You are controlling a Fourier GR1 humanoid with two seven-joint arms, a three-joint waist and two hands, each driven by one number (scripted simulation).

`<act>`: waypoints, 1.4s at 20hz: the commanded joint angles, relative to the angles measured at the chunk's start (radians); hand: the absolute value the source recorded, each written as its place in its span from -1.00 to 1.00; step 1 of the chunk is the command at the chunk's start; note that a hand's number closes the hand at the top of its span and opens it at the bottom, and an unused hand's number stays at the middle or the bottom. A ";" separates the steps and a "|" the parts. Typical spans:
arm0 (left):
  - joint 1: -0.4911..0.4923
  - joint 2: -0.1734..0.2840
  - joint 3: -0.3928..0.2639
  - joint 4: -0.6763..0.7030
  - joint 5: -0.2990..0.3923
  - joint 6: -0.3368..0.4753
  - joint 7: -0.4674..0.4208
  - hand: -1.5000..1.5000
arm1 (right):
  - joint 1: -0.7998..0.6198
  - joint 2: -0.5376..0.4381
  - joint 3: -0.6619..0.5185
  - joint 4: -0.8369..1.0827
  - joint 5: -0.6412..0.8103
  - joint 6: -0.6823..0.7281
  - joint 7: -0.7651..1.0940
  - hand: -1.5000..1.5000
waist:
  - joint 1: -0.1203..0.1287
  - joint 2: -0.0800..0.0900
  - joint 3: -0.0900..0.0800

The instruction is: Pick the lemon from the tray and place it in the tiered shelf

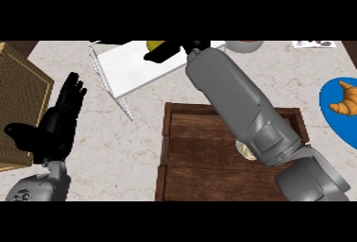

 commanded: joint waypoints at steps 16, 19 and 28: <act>0.028 0.020 0.089 0.082 0.029 -0.020 -0.056 0.00 | 0.018 -0.228 -0.212 -0.089 -0.154 0.054 0.031 -1.00 | -0.081 -0.022 0.001; 0.061 0.017 0.070 0.012 0.014 -0.016 -0.026 0.00 | 0.091 -0.296 -0.237 -0.101 -0.165 0.097 -0.001 -1.00 | -0.070 -0.019 0.001; 0.077 0.019 0.084 -0.019 0.028 -0.040 -0.033 0.00 | 0.269 -0.448 -0.276 -0.309 -0.225 0.341 0.007 -1.00 | -0.073 -0.022 0.001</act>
